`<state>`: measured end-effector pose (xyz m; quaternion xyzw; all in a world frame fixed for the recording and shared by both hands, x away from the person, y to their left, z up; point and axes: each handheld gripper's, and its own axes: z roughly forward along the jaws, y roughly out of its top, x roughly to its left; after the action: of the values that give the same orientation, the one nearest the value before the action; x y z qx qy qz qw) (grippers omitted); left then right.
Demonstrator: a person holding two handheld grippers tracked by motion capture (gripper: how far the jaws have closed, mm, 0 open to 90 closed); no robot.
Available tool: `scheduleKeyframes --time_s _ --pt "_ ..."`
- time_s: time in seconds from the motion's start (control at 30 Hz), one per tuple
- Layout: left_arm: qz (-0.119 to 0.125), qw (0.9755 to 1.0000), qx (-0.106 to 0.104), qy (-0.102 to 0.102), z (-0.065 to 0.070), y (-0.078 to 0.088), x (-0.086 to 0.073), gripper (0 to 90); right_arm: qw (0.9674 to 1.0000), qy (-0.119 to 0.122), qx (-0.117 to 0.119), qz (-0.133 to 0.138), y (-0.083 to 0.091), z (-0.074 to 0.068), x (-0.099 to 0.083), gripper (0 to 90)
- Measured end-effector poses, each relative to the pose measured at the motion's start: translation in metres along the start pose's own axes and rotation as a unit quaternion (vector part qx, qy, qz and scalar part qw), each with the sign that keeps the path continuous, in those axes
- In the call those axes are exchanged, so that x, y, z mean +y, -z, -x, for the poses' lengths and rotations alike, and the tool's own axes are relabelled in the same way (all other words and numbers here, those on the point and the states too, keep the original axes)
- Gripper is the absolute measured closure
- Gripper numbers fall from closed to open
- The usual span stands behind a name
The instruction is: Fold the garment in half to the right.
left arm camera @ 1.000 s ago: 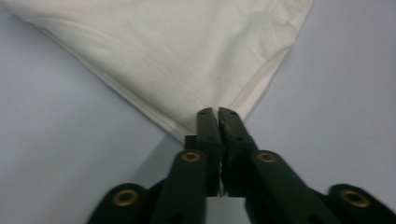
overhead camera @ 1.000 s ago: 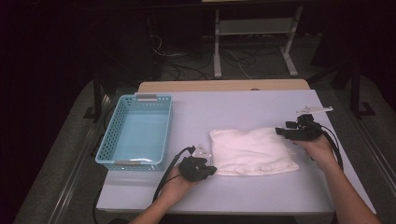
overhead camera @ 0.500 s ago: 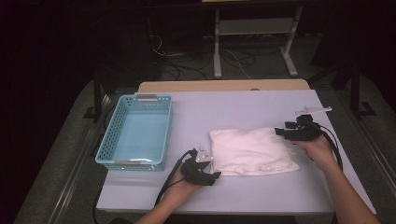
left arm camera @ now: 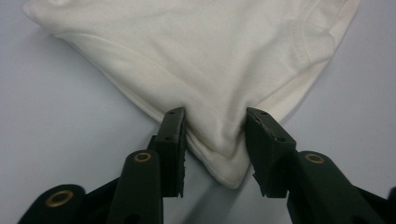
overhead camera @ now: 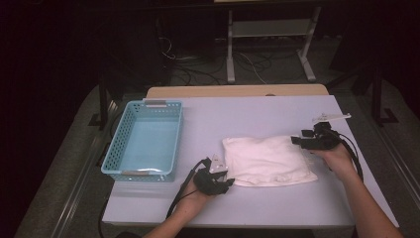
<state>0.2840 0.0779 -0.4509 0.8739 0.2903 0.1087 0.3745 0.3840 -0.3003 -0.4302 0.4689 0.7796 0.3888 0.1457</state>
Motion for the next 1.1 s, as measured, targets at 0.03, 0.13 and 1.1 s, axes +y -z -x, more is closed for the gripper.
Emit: scheduleKeyframes --time_s 0.03,0.13,1.1 --pt "0.001 1.0 -0.001 -0.002 0.0 0.0 0.0 62.2 1.0 0.0 0.0 0.0 0.0 0.0 0.0 38.1" --pt "0.003 1.0 -0.006 -0.003 0.001 -0.001 0.0 68.0 1.0 0.0 0.0 0.0 0.0 0.0 0.0 38.1" --pt "-0.011 0.9993 -0.034 0.002 -0.008 -0.002 0.005 79.7 0.9982 0.025 0.053 -0.013 -0.008 -0.039 0.019 20.4"
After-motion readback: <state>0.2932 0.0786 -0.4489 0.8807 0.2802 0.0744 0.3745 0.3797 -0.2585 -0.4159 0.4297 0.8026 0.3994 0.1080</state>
